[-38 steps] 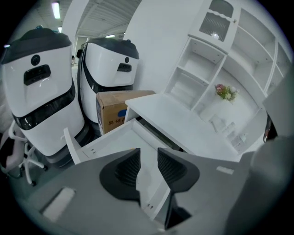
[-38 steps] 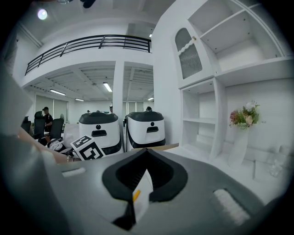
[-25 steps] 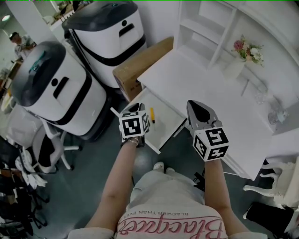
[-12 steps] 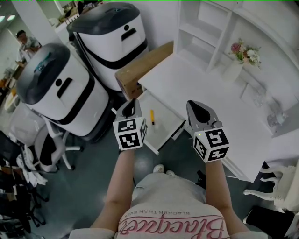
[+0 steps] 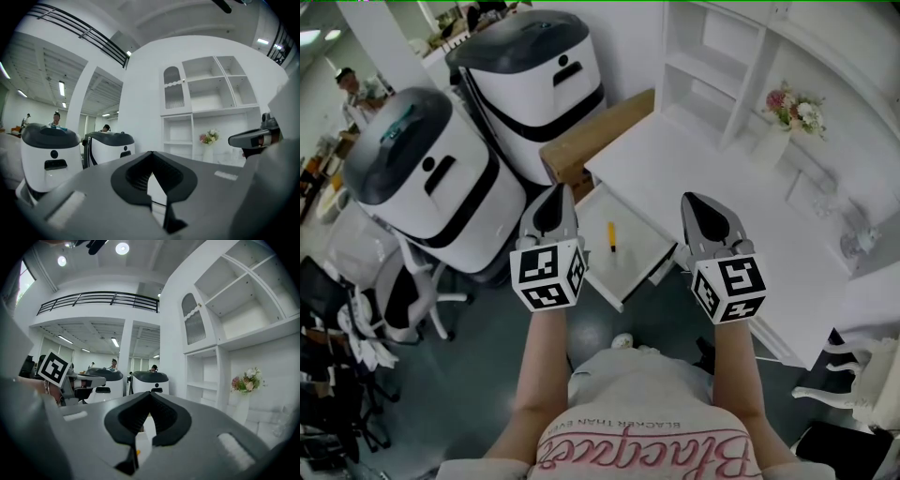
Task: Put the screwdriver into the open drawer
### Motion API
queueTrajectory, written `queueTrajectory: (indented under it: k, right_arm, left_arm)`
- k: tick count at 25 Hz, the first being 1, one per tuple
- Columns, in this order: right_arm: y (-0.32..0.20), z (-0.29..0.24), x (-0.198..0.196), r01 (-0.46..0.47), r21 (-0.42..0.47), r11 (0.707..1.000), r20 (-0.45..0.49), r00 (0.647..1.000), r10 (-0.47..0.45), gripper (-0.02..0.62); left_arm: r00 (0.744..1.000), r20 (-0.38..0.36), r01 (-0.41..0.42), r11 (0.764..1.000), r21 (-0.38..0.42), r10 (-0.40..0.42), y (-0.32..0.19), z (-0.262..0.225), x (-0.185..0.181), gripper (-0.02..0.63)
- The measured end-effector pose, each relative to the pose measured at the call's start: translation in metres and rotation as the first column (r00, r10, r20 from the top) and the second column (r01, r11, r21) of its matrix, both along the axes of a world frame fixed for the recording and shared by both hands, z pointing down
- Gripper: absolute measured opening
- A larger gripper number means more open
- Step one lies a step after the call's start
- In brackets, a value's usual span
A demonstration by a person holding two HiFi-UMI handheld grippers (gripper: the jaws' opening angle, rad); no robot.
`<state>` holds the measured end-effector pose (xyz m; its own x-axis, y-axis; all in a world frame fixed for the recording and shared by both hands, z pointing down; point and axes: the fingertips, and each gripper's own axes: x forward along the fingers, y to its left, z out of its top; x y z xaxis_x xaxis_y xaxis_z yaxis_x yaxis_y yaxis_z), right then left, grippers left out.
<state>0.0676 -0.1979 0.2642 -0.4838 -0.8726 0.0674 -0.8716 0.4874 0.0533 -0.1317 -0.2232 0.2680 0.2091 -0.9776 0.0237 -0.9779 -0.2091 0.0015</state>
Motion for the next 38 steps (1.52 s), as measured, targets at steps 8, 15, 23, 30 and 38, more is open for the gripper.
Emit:
queueTrajectory:
  k: [8, 15, 23, 30, 38]
  right_arm:
    - [0.006, -0.031, 0.003, -0.004, 0.080, 0.997, -0.006, 1.000, 0.004, 0.000]
    - [0.011, -0.060, 0.011, -0.023, 0.145, 0.989, 0.001, 1.000, 0.023, 0.000]
    - [0.013, -0.080, 0.016, -0.043, 0.200, 0.979, -0.020, 0.999, 0.047, 0.000]
    - [0.009, -0.083, 0.013, -0.044, 0.213, 0.976, -0.044, 0.998, 0.055, 0.000]
    - [0.007, -0.085, 0.013, -0.047, 0.220, 0.974, -0.031, 0.998, 0.055, 0.000]
  left_arm:
    - [0.999, 0.014, -0.035, 0.987, 0.158, 0.033, 0.018, -0.051, 0.001, 0.017]
    - [0.995, 0.096, -0.033, 0.969, 0.244, 0.010, 0.027, -0.087, -0.003, 0.017]
    - [0.997, 0.063, -0.059, 0.951, 0.305, 0.042, 0.032, -0.111, -0.007, 0.017]
    - [0.998, 0.038, -0.063, 0.942, 0.330, 0.053, 0.034, -0.120, -0.012, 0.018]
    - [0.995, 0.083, -0.072, 0.937, 0.342, 0.046, 0.033, -0.124, -0.008, 0.018]
